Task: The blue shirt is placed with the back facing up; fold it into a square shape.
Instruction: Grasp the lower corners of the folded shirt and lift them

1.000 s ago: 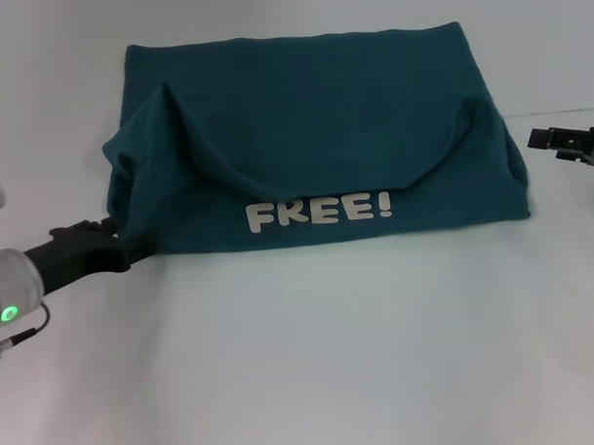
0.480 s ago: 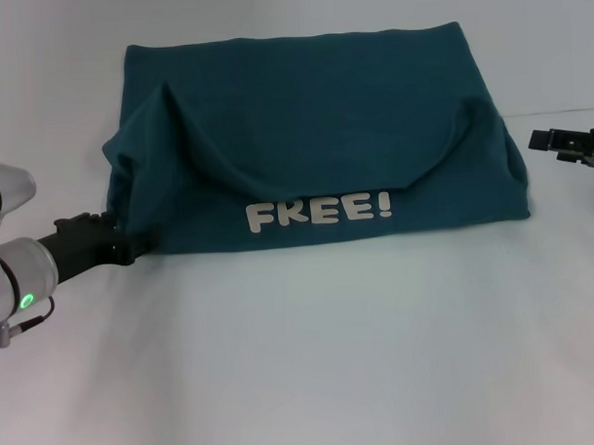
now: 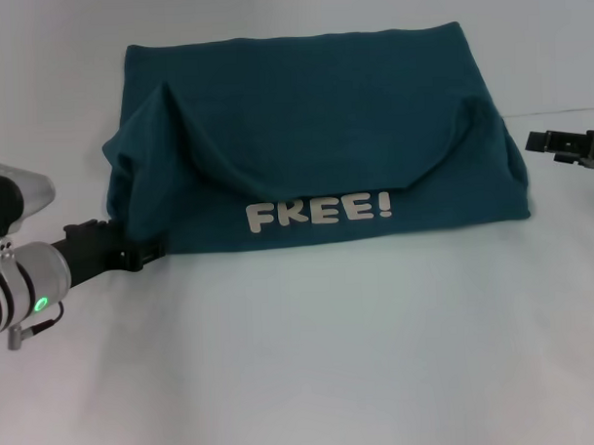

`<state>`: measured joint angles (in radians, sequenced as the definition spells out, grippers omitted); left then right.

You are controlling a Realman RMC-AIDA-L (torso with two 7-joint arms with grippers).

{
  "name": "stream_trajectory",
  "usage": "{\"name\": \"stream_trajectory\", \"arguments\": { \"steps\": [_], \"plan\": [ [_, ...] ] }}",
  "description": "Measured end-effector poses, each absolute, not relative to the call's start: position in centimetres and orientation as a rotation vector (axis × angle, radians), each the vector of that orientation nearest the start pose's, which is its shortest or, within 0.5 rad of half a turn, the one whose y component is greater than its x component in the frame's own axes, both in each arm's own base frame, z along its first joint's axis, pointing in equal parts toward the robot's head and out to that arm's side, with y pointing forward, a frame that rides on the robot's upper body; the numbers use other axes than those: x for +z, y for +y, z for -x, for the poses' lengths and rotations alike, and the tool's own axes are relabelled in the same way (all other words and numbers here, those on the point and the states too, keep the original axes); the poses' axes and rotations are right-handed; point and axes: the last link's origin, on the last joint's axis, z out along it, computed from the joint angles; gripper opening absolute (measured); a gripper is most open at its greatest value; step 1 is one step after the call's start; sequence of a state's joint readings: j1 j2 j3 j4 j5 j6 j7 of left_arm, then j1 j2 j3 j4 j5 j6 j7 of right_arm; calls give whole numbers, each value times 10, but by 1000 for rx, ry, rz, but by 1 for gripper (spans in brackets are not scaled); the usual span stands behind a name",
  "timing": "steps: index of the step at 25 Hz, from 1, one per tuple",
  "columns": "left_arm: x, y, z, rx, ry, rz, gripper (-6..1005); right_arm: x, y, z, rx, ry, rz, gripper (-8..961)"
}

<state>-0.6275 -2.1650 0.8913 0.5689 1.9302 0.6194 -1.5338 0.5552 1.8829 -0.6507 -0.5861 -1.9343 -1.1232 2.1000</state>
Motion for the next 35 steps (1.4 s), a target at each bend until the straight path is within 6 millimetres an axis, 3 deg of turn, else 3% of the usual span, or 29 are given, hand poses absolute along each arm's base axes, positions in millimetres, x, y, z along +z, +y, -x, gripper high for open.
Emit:
{"name": "stream_trajectory", "arguments": {
  "steps": [23, 28, 35],
  "plan": [
    [-44, 418, 278, -200, -793, 2156, 604, 98, 396, -329, 703, 1454, 1930, 689],
    [-43, 420, 278, -196, -789, 2147, 335, 97, 395, -330, 696, 1459, 1928, 681],
    [-43, 421, 277, -200, -791, 2144, 141, 94, 395, -340, 597, 1468, 1908, 669]
  ]
}}
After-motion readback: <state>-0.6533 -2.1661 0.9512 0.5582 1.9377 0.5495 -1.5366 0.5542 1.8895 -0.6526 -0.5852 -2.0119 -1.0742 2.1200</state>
